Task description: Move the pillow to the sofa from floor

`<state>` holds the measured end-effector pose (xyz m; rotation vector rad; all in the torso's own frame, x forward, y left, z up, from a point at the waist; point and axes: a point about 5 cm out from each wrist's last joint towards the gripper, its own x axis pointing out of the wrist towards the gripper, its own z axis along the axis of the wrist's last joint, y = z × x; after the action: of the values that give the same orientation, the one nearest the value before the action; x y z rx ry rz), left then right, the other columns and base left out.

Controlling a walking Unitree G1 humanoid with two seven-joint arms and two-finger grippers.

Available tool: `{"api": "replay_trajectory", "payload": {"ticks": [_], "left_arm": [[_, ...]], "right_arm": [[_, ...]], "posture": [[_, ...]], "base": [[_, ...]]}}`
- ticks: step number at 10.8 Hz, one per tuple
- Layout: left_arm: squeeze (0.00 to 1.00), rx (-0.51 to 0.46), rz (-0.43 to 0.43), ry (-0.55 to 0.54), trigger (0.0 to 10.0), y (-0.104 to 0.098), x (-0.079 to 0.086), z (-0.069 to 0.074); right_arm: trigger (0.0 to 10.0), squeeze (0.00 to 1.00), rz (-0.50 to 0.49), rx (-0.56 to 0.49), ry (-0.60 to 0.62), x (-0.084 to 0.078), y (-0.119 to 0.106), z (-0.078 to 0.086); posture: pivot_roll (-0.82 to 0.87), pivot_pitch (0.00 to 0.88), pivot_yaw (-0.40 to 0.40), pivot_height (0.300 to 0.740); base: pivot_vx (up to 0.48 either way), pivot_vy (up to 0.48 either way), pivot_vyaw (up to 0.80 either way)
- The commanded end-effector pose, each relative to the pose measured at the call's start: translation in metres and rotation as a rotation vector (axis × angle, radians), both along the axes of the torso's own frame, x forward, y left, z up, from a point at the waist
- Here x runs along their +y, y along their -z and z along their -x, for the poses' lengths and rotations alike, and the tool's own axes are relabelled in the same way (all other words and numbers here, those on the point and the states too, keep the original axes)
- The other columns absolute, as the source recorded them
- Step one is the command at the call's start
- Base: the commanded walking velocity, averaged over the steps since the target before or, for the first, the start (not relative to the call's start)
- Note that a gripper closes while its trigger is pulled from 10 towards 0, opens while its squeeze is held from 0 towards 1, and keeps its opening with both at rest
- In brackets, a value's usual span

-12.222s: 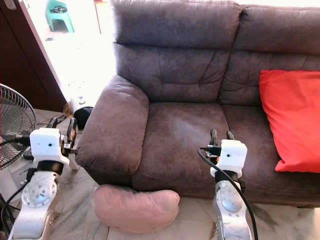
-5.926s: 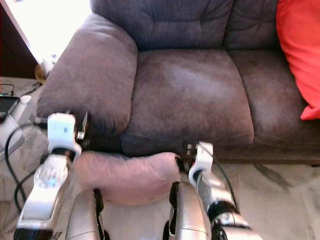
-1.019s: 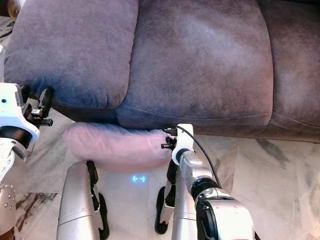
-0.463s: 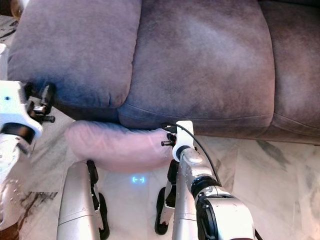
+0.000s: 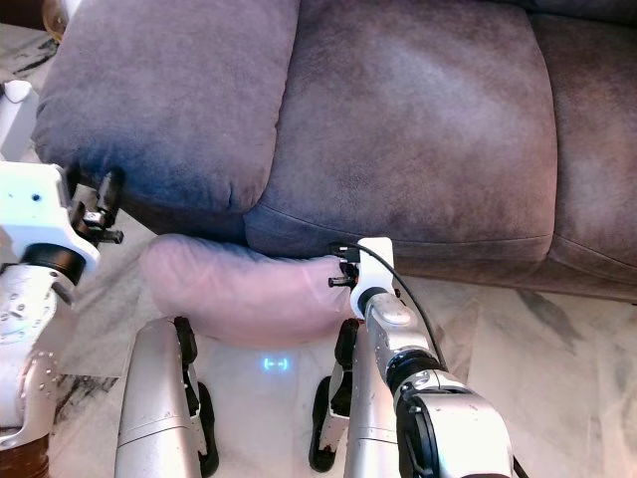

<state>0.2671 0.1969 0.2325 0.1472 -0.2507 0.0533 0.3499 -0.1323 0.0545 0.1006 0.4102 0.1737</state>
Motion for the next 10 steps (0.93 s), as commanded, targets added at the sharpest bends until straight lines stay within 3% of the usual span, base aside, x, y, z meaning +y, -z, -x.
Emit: {"api": "replay_trajectory", "payload": {"ticks": [1,10], "left_arm": [[0.0,0.013,-0.01,-0.002,10.0,0.006,0.0,0.0],[0.0,-0.005,-0.014,0.045,10.0,0.013,-0.007,-0.01]], "right_arm": [[10.0,0.0,-0.02,-0.128,0.047,-0.007,-0.019,-0.01],[10.0,0.0,-0.054,-0.24,0.112,-0.014,-0.018,-0.001]], "posture": [[0.24,0.294,-0.097,0.54],[0.22,0.25,-0.077,0.54]], "base": [[0.0,0.0,0.0],[0.0,0.0,0.0]]}}
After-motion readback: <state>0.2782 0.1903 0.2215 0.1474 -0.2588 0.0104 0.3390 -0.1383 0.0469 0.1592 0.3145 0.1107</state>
